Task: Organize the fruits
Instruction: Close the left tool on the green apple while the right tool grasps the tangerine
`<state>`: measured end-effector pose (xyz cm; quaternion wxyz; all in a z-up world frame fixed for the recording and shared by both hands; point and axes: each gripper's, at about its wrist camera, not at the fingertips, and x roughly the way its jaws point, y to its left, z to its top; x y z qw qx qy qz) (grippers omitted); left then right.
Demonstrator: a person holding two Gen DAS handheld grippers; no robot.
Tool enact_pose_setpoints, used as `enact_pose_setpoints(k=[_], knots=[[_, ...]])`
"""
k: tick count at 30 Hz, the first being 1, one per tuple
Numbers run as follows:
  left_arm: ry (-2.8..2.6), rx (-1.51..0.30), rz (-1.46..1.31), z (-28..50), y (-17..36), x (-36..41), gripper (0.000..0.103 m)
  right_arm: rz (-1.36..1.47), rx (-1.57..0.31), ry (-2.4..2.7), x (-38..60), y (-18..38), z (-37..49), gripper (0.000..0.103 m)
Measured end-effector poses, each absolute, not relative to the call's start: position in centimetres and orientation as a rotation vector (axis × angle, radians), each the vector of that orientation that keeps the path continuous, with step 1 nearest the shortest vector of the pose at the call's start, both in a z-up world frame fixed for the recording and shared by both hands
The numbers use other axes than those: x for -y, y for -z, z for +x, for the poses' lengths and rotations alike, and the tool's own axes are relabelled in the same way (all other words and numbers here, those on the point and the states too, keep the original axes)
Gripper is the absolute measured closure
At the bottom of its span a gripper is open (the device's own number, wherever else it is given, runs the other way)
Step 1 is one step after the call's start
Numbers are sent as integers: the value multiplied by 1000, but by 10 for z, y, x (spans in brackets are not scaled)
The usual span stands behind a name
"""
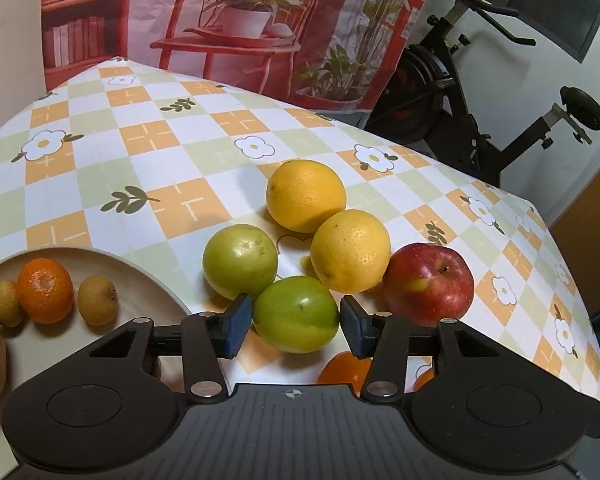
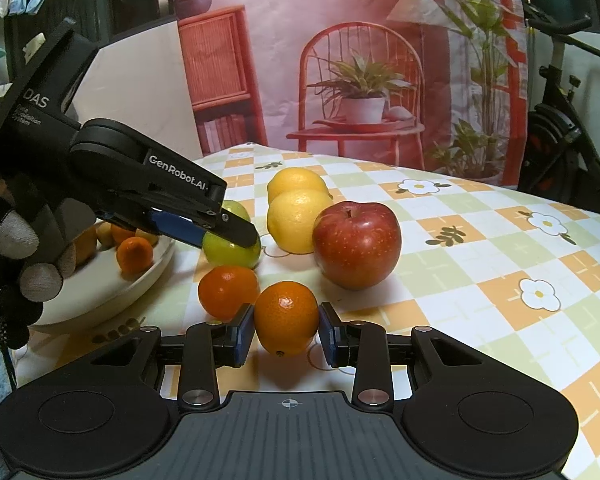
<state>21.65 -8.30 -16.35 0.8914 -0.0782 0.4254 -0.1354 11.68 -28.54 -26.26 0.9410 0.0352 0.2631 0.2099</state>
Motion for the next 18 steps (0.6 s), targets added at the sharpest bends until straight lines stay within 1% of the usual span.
enact_pose_setpoints(k=[9, 18], knots=[[325, -812, -128, 198, 141, 79, 52, 73, -536, -429, 286, 263, 117, 72], [348, -783, -97, 169, 125, 56, 52, 74, -536, -428, 286, 262, 117, 72]])
